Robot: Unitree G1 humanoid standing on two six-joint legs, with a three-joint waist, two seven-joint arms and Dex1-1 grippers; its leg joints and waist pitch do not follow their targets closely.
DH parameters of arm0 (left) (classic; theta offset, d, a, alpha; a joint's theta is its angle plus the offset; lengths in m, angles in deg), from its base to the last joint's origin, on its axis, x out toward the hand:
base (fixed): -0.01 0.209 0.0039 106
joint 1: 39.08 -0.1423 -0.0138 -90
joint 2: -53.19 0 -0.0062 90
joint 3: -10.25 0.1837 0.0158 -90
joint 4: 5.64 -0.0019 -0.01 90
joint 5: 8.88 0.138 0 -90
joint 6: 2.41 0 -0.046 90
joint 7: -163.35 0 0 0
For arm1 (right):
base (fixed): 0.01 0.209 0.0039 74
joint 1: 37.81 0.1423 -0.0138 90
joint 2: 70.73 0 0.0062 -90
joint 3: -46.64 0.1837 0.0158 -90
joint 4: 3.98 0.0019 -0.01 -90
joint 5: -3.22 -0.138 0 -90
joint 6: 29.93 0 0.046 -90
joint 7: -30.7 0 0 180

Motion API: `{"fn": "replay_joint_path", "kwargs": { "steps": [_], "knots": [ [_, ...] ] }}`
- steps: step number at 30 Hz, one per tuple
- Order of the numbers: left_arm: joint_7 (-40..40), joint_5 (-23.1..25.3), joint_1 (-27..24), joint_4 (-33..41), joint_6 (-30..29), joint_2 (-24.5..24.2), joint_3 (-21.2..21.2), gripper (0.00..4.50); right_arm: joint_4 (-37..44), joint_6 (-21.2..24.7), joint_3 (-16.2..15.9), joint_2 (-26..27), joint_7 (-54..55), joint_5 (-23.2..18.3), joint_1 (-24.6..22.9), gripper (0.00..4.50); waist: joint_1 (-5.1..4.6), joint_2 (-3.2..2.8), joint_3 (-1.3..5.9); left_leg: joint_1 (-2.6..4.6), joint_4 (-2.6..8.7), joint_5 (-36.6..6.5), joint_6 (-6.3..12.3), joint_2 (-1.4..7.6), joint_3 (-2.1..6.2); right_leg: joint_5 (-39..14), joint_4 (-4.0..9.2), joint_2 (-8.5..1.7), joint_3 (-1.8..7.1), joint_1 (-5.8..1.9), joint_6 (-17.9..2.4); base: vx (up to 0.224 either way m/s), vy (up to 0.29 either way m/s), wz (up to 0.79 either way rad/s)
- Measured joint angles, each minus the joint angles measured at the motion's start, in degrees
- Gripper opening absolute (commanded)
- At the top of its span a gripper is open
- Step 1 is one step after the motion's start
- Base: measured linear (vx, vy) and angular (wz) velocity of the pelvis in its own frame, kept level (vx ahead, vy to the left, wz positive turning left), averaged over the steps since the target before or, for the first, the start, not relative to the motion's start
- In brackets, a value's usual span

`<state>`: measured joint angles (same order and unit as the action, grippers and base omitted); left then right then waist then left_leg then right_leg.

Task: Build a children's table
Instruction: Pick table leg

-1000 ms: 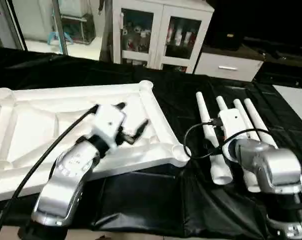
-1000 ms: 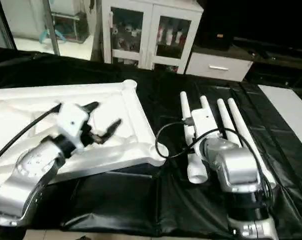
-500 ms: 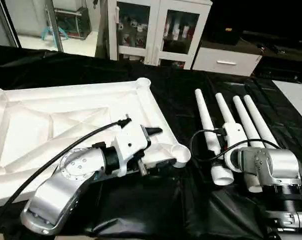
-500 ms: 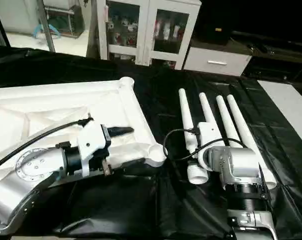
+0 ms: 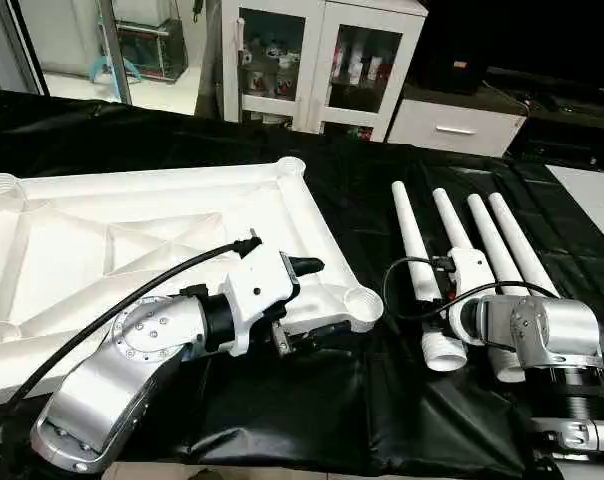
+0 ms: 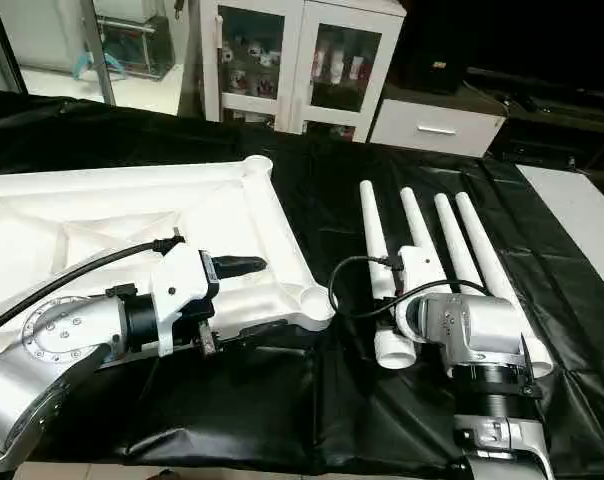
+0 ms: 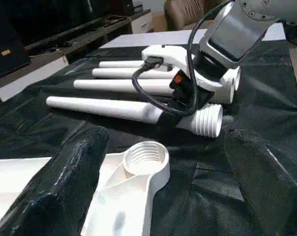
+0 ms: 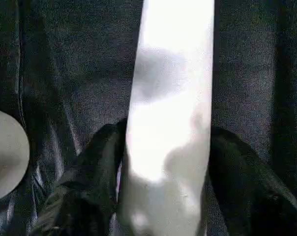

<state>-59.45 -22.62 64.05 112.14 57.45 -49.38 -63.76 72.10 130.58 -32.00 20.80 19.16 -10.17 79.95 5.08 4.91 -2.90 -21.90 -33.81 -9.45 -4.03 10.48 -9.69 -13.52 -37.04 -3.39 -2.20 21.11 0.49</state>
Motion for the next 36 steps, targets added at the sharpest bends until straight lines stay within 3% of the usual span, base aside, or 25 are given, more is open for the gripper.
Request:
{"fn": "replay_joint_path", "kwargs": {
  "steps": [7, 13, 19, 22, 25, 28, 30, 36],
  "knots": [
    [1.13, -0.12, 0.50, 0.00, -0.21, 0.81, -0.72, 4.32, -0.60, -0.08, 2.77, 0.35, 0.49, -0.62, -0.07, 1.96, 0.04, 0.00, 0.00, -0.01, 0.00, 0.01, -0.02, 0.01, -0.02, 0.01, 0.01, 0.00, 0.00, 0.00, 0.00, 0.000, 0.000, 0.00],
    [2.78, -0.27, 1.55, -0.02, -0.62, 2.04, -2.41, 4.32, -0.84, -1.57, 5.13, 0.40, 1.27, -0.73, -0.30, 1.90, -0.05, -0.03, -0.02, -0.03, 0.00, 0.01, -0.02, 0.01, -0.05, 0.01, 0.00, 0.00, 0.02, 0.06, 0.00, 0.000, 0.000, 0.00],
    [9.46, -1.10, 5.64, -4.08, -1.44, 7.38, -7.61, 4.32, 3.37, -9.30, 7.47, 0.29, -1.32, -3.18, -0.91, 1.88, 0.07, -0.17, -0.11, -0.25, 0.01, 0.02, -0.02, 0.04, -0.12, 0.08, -0.01, 0.00, 0.03, 0.27, -0.09, 0.000, 0.000, 0.00],
    [16.74, -5.11, 11.68, -8.59, -4.80, 14.96, -15.34, 4.50, 9.89, -17.15, 6.14, -1.18, -8.29, -4.99, -1.90, 1.88, 0.21, -0.27, -0.21, -0.33, -0.04, 0.02, -0.01, 0.10, -0.20, 0.29, 0.03, -0.01, 0.04, 0.32, -0.37, 0.000, 0.000, 0.00],
    [19.30, -15.41, 15.80, -9.35, -9.86, 20.42, -21.13, 4.50, 16.40, -27.11, 4.90, -1.06, -16.40, -7.41, -1.81, 1.88, 0.06, -0.36, -0.22, -0.31, -0.06, 0.01, 0.01, 0.13, -0.23, 0.25, 0.07, 0.00, 0.06, 0.31, -0.42, 0.000, 0.000, 0.00],
    [19.27, -21.99, 17.11, -9.68, -14.31, 23.61, -21.02, 4.50, 20.77, -31.49, 1.61, 0.57, -22.07, -10.13, -1.05, 1.88, 0.17, -0.29, -0.20, -0.33, -0.07, -0.03, 0.10, 0.21, -0.23, 0.16, 0.10, 0.08, 0.01, 0.31, -0.51, 0.000, 0.000, 0.00],
    [18.50, -22.78, 18.61, -10.76, -17.22, 24.62, -19.72, 4.50, 21.90, -33.17, -1.47, 1.43, -24.75, -10.88, -1.08, 1.88, 0.35, -0.25, -0.23, -0.41, -0.07, -0.02, 0.14, 0.23, -0.24, 0.15, 0.10, 0.08, -0.01, 0.37, -0.50, 0.000, 0.000, 0.00],
    [19.31, -24.77, 24.11, -14.32, -20.48, 25.39, -21.37, 4.50, 23.86, -36.95, -5.45, 2.18, -28.03, -11.20, -1.23, 1.88, 1.18, -0.23, -0.24, -0.46, -0.12, -0.01, 0.14, 0.25, -0.24, 0.19, 0.10, 0.07, -0.02, 0.37, -0.45, 0.000, 0.000, 0.00]
  ]
}}
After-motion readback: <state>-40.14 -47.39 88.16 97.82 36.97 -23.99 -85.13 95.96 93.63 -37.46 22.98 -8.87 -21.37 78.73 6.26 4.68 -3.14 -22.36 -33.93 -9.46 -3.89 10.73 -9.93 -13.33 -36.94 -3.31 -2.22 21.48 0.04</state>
